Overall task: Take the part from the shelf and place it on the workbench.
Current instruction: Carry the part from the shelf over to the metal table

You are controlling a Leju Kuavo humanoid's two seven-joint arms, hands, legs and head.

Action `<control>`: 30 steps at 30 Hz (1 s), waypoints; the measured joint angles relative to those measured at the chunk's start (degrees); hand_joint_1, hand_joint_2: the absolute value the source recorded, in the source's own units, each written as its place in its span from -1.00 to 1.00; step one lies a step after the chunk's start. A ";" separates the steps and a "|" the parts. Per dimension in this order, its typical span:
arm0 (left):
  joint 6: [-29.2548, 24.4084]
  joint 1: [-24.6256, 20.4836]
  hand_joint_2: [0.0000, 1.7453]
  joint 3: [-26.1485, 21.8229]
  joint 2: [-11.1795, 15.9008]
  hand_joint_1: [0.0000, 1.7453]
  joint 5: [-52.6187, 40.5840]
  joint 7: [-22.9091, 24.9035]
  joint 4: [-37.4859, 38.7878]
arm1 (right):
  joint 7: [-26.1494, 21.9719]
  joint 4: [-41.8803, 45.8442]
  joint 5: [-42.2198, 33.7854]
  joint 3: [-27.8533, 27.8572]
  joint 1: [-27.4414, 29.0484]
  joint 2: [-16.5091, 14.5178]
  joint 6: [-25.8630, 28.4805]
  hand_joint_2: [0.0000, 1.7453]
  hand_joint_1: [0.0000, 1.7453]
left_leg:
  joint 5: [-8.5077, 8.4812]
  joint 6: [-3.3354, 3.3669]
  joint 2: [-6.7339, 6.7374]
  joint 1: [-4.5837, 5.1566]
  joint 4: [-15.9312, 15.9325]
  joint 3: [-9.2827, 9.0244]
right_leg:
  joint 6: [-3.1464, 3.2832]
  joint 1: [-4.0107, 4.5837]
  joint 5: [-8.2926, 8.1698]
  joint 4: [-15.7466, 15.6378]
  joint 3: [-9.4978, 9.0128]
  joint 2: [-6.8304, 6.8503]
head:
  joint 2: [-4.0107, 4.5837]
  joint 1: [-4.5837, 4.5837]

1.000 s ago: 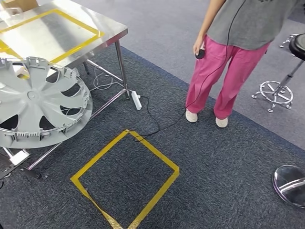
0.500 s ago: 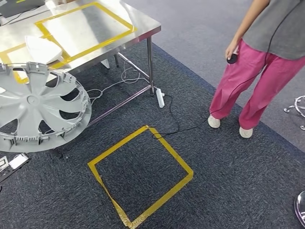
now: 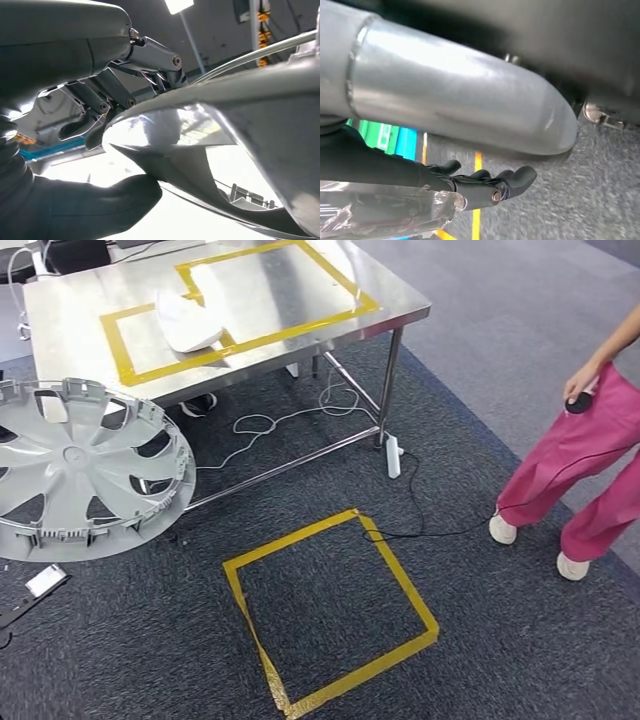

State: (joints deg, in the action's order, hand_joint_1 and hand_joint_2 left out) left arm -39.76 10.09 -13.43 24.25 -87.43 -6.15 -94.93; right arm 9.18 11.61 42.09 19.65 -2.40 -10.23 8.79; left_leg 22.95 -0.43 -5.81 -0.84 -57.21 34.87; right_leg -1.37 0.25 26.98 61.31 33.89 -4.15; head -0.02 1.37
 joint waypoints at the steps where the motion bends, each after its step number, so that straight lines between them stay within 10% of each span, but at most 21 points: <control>1: 0.00 -0.02 1.00 0.01 -0.02 1.00 -0.01 0.16 0.01 | 0.00 0.00 0.00 0.00 0.00 0.00 -0.01 -1.00 -1.00 | -0.13 -0.28 -0.68 -0.09 -0.03 0.21 | 0.03 -0.07 -0.44 -1.90 -0.92 -1.10 | 0.00 0.02; 4: 0.00 0.16 1.00 -0.02 -0.04 1.00 -0.02 0.54 0.18 | 0.14 0.00 0.01 0.00 -0.12 -0.01 -0.07 -1.00 -1.00 | -0.67 -1.46 -1.99 -0.47 0.16 0.86 | 0.42 -0.04 -0.62 -2.85 -1.58 -0.07 | 0.00 0.03; 8: 0.00 -0.05 1.00 0.03 0.07 1.00 -0.02 0.69 0.58 | 0.26 0.00 0.01 0.00 0.05 -0.04 -0.16 -1.00 -1.00 | 4.20 -2.61 4.21 -0.14 -7.78 4.73 | 1.38 -0.20 -1.06 -3.54 -1.78 3.11 | 0.00 0.74; 11: 0.00 0.00 1.00 0.08 0.03 1.00 -0.02 0.75 0.91 | 0.26 0.00 -0.01 0.00 0.29 -0.04 -0.16 -1.00 -1.00 | 6.45 -3.14 5.16 -0.27 -14.90 7.73 | 1.49 -0.16 -0.91 -3.52 -1.77 5.76 | 0.00 0.77; 16: 0.01 0.08 1.00 0.00 0.12 1.00 -0.02 0.85 1.09 | 0.26 0.02 -0.04 0.00 0.26 -0.05 -0.16 -1.00 -1.00 | 0.51 -2.48 9.74 0.16 -0.86 -0.20 | 0.53 0.49 -0.17 -3.33 -2.27 9.32 | 0.00 0.90; 19: 0.00 0.32 1.00 -0.02 0.13 1.00 -0.02 0.97 1.16 | 0.26 0.03 -0.07 0.00 0.11 -0.04 -0.15 -1.00 -1.00 | 0.51 -0.95 8.70 0.35 0.33 -0.49 | -0.28 0.85 0.26 -3.55 -2.76 11.16 | -0.01 0.97; 23: 0.00 0.55 1.00 0.07 0.10 1.00 -0.02 1.26 1.24 | 0.25 0.04 -0.15 0.00 0.11 -0.04 -0.15 -1.00 -1.00 | 0.16 0.33 6.05 -0.07 0.55 -0.40 | -1.39 0.31 5.31 4.94 0.87 5.80 | -0.01 0.53; 26: 0.00 0.62 1.00 0.22 0.04 1.00 -0.02 1.36 1.34 | 0.07 0.04 -0.19 0.00 0.25 -0.02 -0.15 -1.00 -1.00 | 0.08 0.51 3.79 -0.05 0.51 -0.29 | -1.45 0.23 7.92 13.72 5.39 4.33 | 0.00 0.43; 30: 0.00 0.66 1.00 0.39 0.03 1.00 0.27 1.38 1.42 | -0.11 0.04 -0.28 0.00 0.25 -0.02 -0.16 -1.00 -1.00 | -0.01 0.23 0.59 -0.05 0.33 -0.28 | -0.71 -0.07 0.82 1.24 0.11 1.83 | 0.00 0.44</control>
State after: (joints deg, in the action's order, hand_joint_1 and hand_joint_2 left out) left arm -39.76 10.75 -13.03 24.28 -87.17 -4.77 -93.51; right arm 9.07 11.64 41.81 19.65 -2.15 -10.25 8.62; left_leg 22.94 -0.20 -5.22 -0.89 -56.88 34.59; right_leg -2.08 0.18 27.80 62.55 34.00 -2.32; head -0.02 1.81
